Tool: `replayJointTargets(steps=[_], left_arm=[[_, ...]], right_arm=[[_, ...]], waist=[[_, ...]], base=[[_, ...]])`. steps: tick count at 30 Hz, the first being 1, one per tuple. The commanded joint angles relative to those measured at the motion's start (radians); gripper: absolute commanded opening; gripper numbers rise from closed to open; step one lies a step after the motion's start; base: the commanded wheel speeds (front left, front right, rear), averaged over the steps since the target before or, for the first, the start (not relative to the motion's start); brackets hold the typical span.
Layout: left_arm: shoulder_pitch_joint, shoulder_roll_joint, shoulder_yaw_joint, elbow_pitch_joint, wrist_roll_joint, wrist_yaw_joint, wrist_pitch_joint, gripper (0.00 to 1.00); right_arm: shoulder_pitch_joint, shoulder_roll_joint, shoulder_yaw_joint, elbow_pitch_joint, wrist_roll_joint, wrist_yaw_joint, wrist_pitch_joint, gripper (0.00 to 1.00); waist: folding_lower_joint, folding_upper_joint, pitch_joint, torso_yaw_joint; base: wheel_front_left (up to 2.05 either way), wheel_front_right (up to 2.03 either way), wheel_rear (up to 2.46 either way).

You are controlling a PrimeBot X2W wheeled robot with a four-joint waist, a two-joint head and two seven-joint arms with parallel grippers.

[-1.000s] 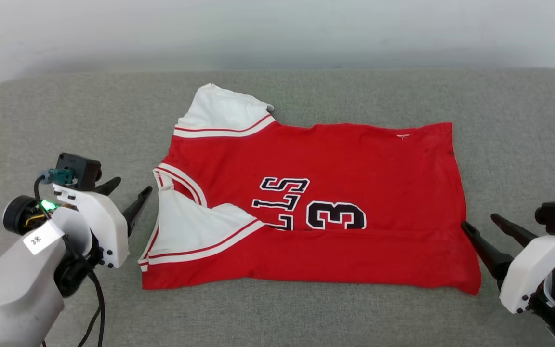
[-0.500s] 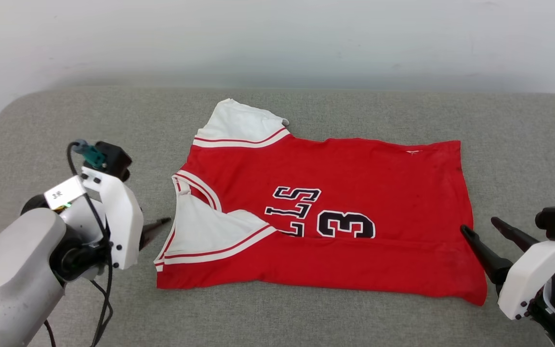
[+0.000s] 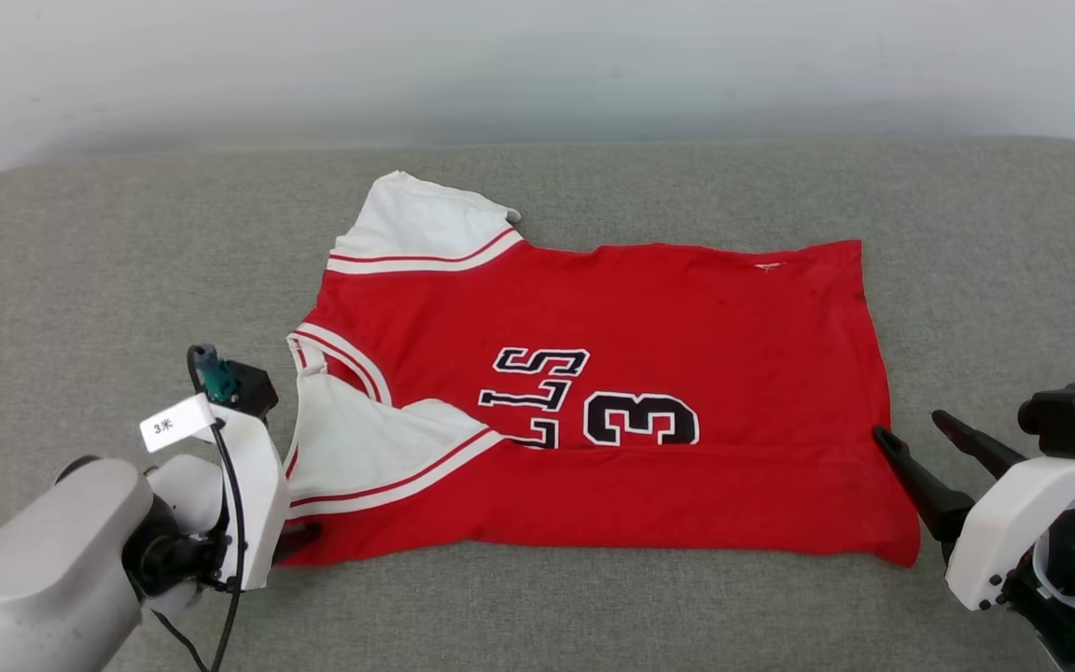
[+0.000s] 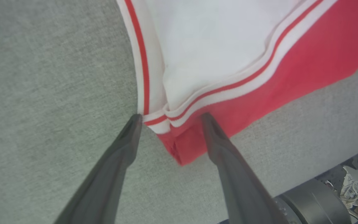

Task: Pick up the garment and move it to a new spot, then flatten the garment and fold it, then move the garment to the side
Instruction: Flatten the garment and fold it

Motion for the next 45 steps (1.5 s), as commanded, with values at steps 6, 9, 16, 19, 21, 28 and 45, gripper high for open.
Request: replayJointTargets(steps=[6, 9, 16, 19, 21, 28, 45], left_arm=[[0.050, -0.034, -0.024, 0.069, -0.005, -0.005, -0.005, 1.00], [0.062, -0.060, -0.036, 0.094, -0.009, -0.010, -0.014, 1.00], [0.044, -0.029, -0.045, 0.055, 0.030, -0.022, -0.104, 0.00], [0.037, -0.004, -0.036, 0.013, 0.043, -0.023, -0.150, 0.00], [0.035, 0.011, -0.024, -0.018, 0.049, -0.023, -0.177, 0.00], [0.032, 0.037, -0.005, -0.128, 0.069, 0.008, -0.232, 0.00], [0.014, 0.044, -0.004, -0.257, 0.109, 0.064, -0.255, 0.00]], right_arm=[[-0.022, 0.012, 0.009, -0.001, -0.008, -0.001, -0.002, 1.00], [-0.026, 0.013, 0.012, 0.003, -0.006, -0.001, -0.004, 1.00], [-0.054, -0.030, -0.011, -0.014, -0.016, -0.001, 0.008, 1.00], [-0.073, -0.061, -0.025, -0.034, -0.024, -0.001, 0.029, 1.00], [-0.085, -0.083, -0.034, -0.047, -0.023, -0.001, 0.055, 1.00], [-0.132, -0.168, -0.024, -0.091, 0.001, -0.001, 0.223, 1.00], [-0.080, -0.209, 0.114, -0.048, 0.110, -0.001, 0.518, 1.00]], waist=[[0.0000, 0.0000, 0.027, -0.016], [0.0000, 0.0000, 0.031, -0.019], [0.0000, 0.0000, 0.012, -0.017], [0.0000, 0.0000, 0.000, -0.012], [0.0000, 0.0000, -0.007, -0.007], [0.0000, 0.0000, -0.015, 0.013], [0.0000, 0.0000, 0.046, 0.045]], base=[[0.00, 0.00, 0.00], [0.00, 0.00, 0.00], [0.00, 0.00, 0.00], [0.00, 0.00, 0.00], [0.00, 0.00, 0.00], [0.00, 0.00, 0.00], [0.00, 0.00, 0.00]])
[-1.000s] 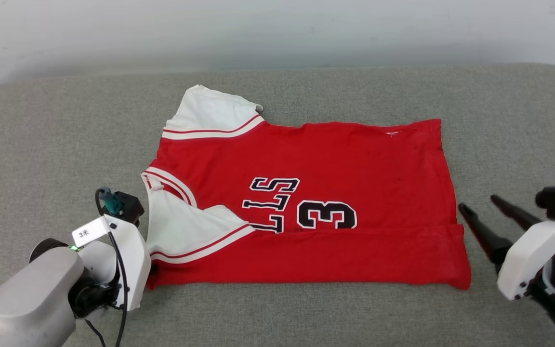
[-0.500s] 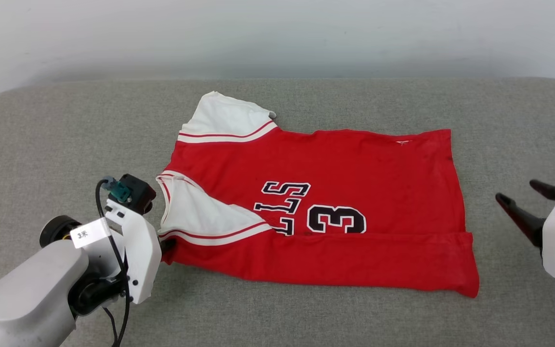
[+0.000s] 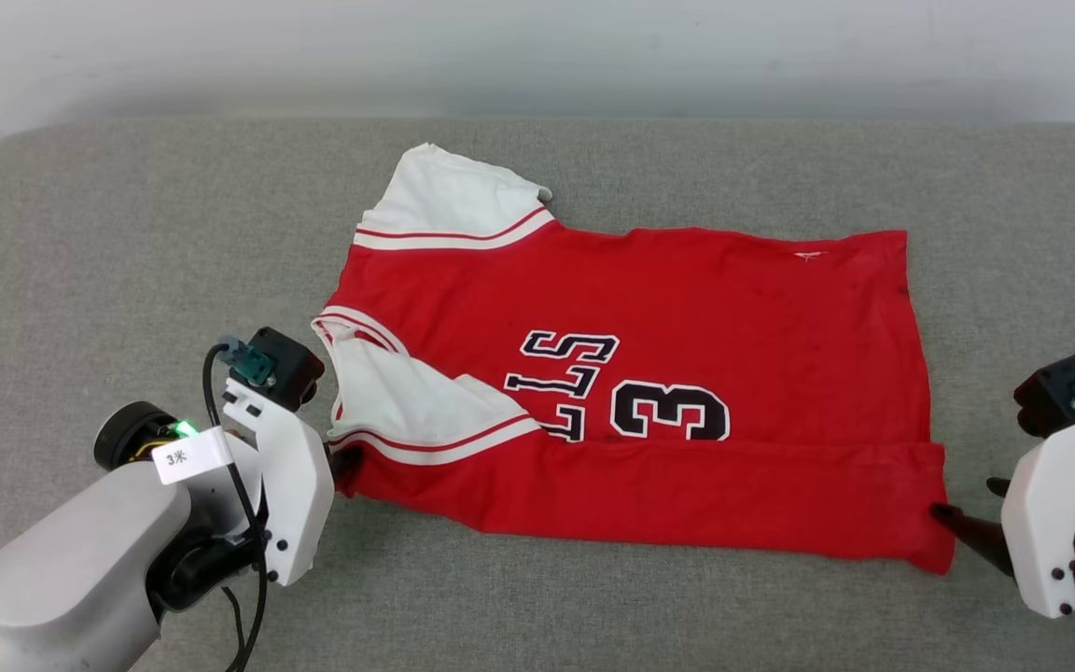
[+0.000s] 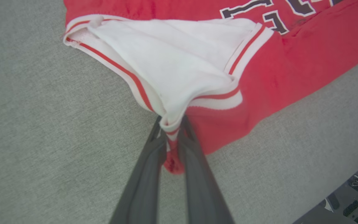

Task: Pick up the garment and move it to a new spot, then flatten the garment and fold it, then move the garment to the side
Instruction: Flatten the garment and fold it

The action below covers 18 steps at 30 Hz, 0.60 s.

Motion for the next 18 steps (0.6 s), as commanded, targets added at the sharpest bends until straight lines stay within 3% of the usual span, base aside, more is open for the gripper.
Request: replayJointTargets(steps=[1, 15, 16, 17, 18], left_arm=[[-0.012, -0.002, 0.004, -0.004, 0.007, 0.003, -0.008, 0.00], [-0.025, -0.031, -0.003, 0.026, 0.009, -0.012, -0.030, 0.00], [-0.021, -0.032, -0.002, 0.030, 0.009, -0.013, -0.036, 0.00], [-0.016, -0.033, -0.001, 0.034, 0.007, -0.013, -0.038, 0.00], [-0.009, -0.033, -0.001, 0.039, 0.003, -0.013, -0.043, 0.00]], right_arm=[[0.003, 0.014, 0.010, 0.014, 0.003, -0.001, -0.007, 1.00], [0.008, 0.114, 0.187, 0.184, 0.009, 0.001, -0.087, 1.00], [0.004, 0.115, 0.195, 0.189, 0.012, 0.002, -0.102, 0.50], [-0.002, 0.115, 0.201, 0.194, 0.017, 0.002, -0.119, 0.15], [-0.010, 0.113, 0.203, 0.196, 0.021, 0.002, -0.137, 0.00]], waist=[[0.0000, 0.0000, 0.012, 0.004], [0.0000, 0.0000, 0.051, 0.025], [0.0000, 0.0000, 0.048, 0.024], [0.0000, 0.0000, 0.044, 0.023], [0.0000, 0.0000, 0.039, 0.021]], base=[[0.00, 0.00, 0.00], [0.00, 0.00, 0.00], [0.00, 0.00, 0.00], [0.00, 0.00, 0.00], [0.00, 0.00, 0.00]])
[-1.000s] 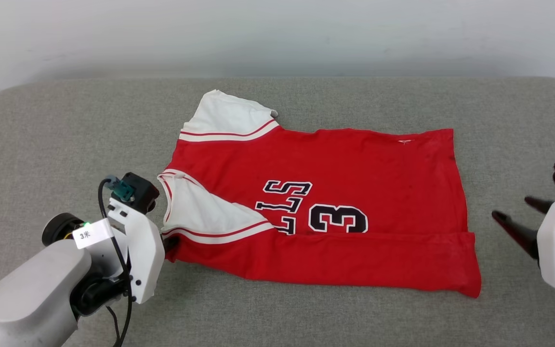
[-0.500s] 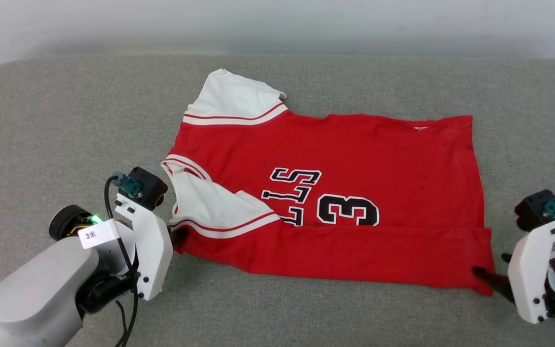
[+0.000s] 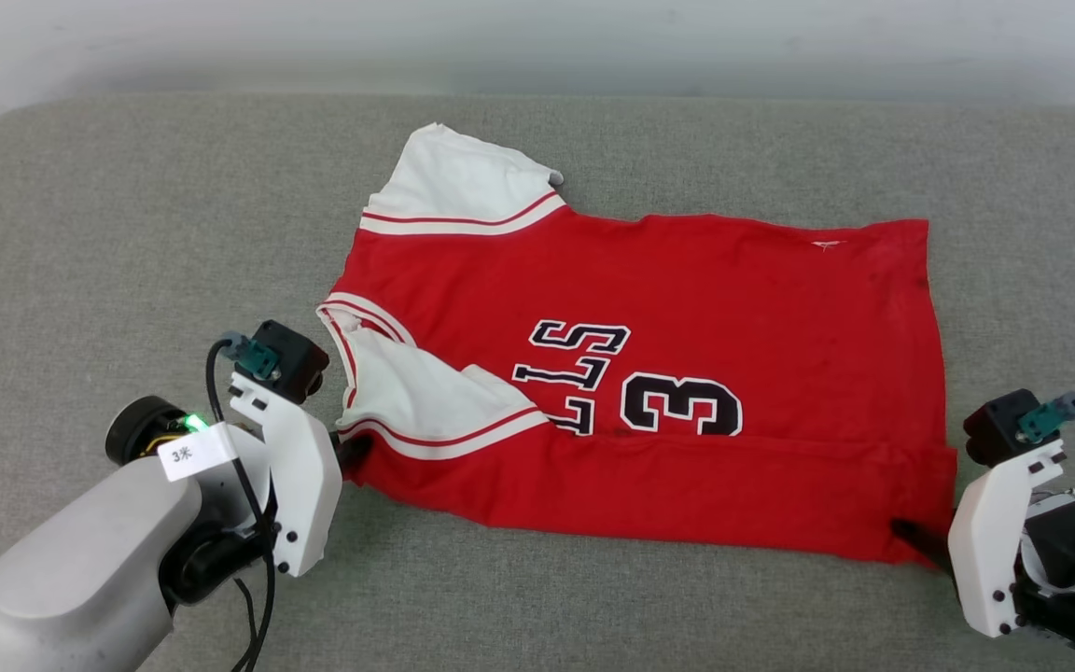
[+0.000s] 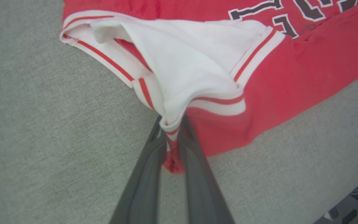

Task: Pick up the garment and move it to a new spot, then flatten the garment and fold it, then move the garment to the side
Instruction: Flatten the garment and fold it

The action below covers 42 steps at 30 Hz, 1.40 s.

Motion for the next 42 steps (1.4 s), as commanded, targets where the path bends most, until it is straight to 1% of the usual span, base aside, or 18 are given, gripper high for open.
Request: replayJointTargets(steps=[1, 2, 8, 10, 13, 21, 25, 30, 34, 40, 41, 42], left_arm=[[0.015, -0.002, 0.002, 0.001, -0.005, -0.002, -0.006, 0.00], [0.028, 0.003, 0.006, 0.009, -0.012, 0.000, -0.015, 0.00], [0.080, 0.029, 0.014, -0.005, -0.031, 0.017, -0.046, 0.00], [0.092, 0.033, 0.015, -0.013, -0.036, 0.021, -0.047, 0.00], [0.124, 0.059, 0.018, -0.043, -0.049, 0.035, -0.055, 0.00], [0.232, 0.115, 0.016, -0.142, -0.076, 0.099, -0.075, 0.00], [0.294, 0.126, 0.010, -0.178, -0.098, 0.128, -0.085, 0.00], [0.352, 0.128, -0.002, -0.176, -0.113, 0.151, -0.099, 0.00], [0.373, 0.113, -0.002, -0.148, -0.131, 0.150, -0.109, 0.00], [0.384, 0.085, -0.007, -0.077, -0.136, 0.137, -0.129, 0.00], [0.383, 0.081, -0.007, -0.065, -0.134, 0.139, -0.136, 0.00], [0.384, 0.078, -0.005, -0.057, -0.134, 0.139, -0.140, 0.05]], right_arm=[[0.017, 0.047, 0.041, 0.016, 0.011, 0.006, 0.000, 0.00], [0.006, 0.031, 0.035, 0.020, 0.017, 0.004, -0.034, 0.00], [0.010, -0.014, 0.012, -0.002, 0.038, 0.003, -0.108, 0.00], [0.018, -0.018, 0.010, -0.008, 0.044, 0.003, -0.115, 0.00], [0.047, -0.038, -0.005, -0.034, 0.058, 0.003, -0.130, 0.00], [0.166, -0.082, -0.067, -0.120, 0.072, 0.003, -0.131, 0.00], [0.233, -0.092, -0.111, -0.149, 0.068, 0.003, -0.110, 0.00], [0.296, -0.064, -0.155, -0.162, 0.061, 0.003, -0.074, 0.00], [0.319, -0.032, -0.176, -0.134, 0.047, 0.003, -0.053, 0.00], [0.320, 0.024, -0.175, -0.058, 0.007, 0.003, -0.083, 0.00], [0.319, 0.033, -0.175, -0.052, 0.006, 0.003, -0.092, 0.23], [0.318, 0.041, -0.178, -0.047, 0.004, 0.003, -0.104, 0.89]], waist=[[0.0000, 0.0000, -0.007, -0.004], [0.0000, 0.0000, -0.023, -0.009], [0.0000, 0.0000, -0.084, -0.023], [0.0000, 0.0000, -0.095, -0.026], [0.0000, 0.0000, -0.120, -0.030], [0.0000, 0.0000, -0.171, -0.035], [0.0000, 0.0000, -0.184, -0.038], [0.0000, 0.0000, -0.181, -0.041], [0.0000, 0.0000, -0.168, -0.042], [0.0000, 0.0000, -0.159, -0.039], [0.0000, 0.0000, -0.161, -0.038], [0.0000, 0.0000, -0.165, -0.039]], base=[[0.00, 0.00, 0.00], [0.00, 0.00, 0.00], [0.00, 0.00, 0.00], [0.00, 0.00, 0.00], [0.00, 0.00, 0.00], [0.00, 0.00, 0.00], [0.00, 0.00, 0.00], [0.00, 0.00, 0.00], [0.00, 0.00, 0.00], [0.00, 0.00, 0.00], [0.00, 0.00, 0.00], [0.00, 0.00, 0.00]])
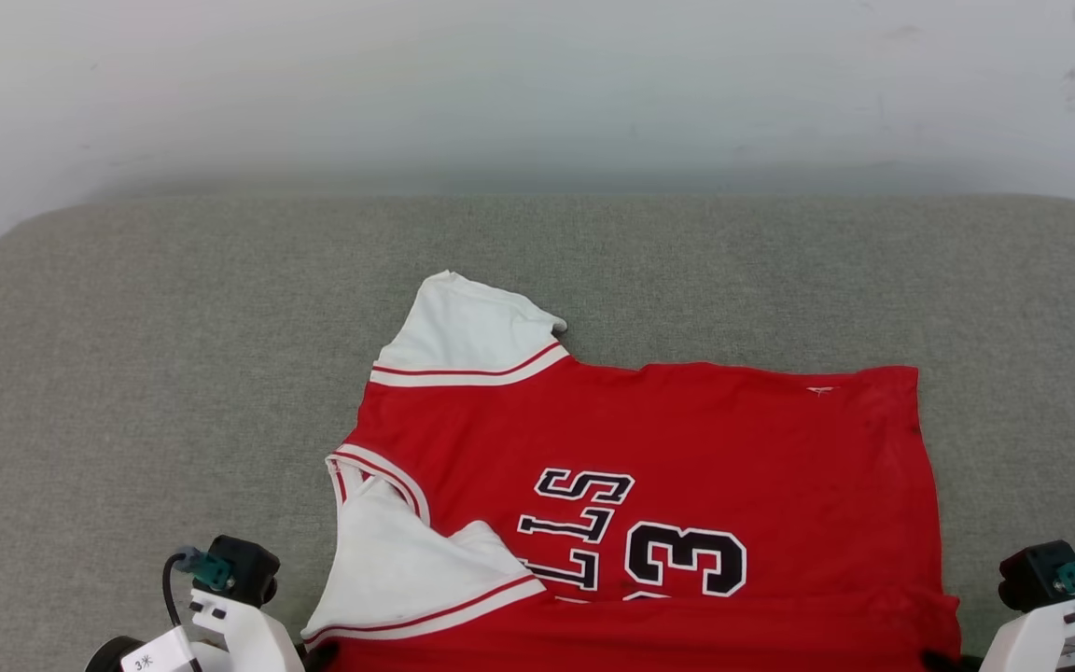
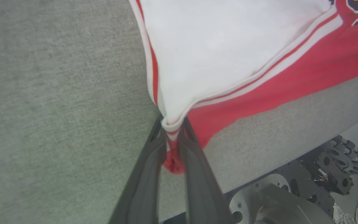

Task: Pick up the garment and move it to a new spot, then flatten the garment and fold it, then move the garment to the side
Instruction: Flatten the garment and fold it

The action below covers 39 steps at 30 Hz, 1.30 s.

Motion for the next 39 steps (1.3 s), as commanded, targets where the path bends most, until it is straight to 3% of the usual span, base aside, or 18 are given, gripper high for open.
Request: replayJointTargets(steps=[1, 2, 3, 11, 20, 29, 39], left_arm=[[0.017, 0.003, 0.003, 0.013, 0.004, 0.006, -0.010, 0.38], [0.016, 0.002, 0.005, 0.016, 0.009, 0.010, -0.020, 0.83], [0.015, 0.001, 0.011, 0.018, 0.012, 0.013, -0.034, 1.00], [-0.003, 0.032, 0.056, -0.044, 0.051, 0.048, -0.138, 1.00], [-0.127, 0.072, 0.132, -0.105, 0.096, 0.077, -0.179, 1.00], [-0.384, 0.056, 0.161, -0.039, 0.150, 0.009, -0.093, 1.00], [-0.681, 0.001, 0.151, 0.131, 0.117, -0.115, 0.157, 1.00]], right_arm=[[0.008, 0.007, -0.008, 0.005, -0.013, -0.001, -0.021, 1.00], [0.007, 0.009, -0.012, 0.004, -0.024, -0.001, -0.042, 1.00], [0.005, 0.013, -0.020, 0.000, -0.034, -0.001, -0.068, 1.00], [0.009, 0.090, -0.144, -0.072, -0.160, -0.001, -0.277, 1.00], [-0.030, 0.260, -0.299, -0.226, -0.347, -0.001, -0.481, 1.00], [-0.057, 0.366, -0.314, -0.387, -0.457, -0.001, -0.520, 1.00], [-0.106, 0.409, -0.279, -0.471, -0.499, -0.001, -0.519, 1.00]], waist=[[0.0000, 0.0000, -0.007, 0.001], [0.0000, 0.0000, -0.013, 0.002], [0.0000, 0.0000, -0.019, 0.002], [0.0000, 0.0000, -0.049, 0.006], [0.0000, 0.0000, -0.014, -0.017], [0.0000, 0.0000, 0.088, -0.079], [0.0000, 0.0000, 0.247, -0.151]], base=[[0.00, 0.00, 0.00], [0.00, 0.00, 0.00], [0.00, 0.00, 0.00], [0.00, 0.00, 0.00], [0.00, 0.00, 0.00], [0.00, 0.00, 0.00], [0.00, 0.00, 0.00]])
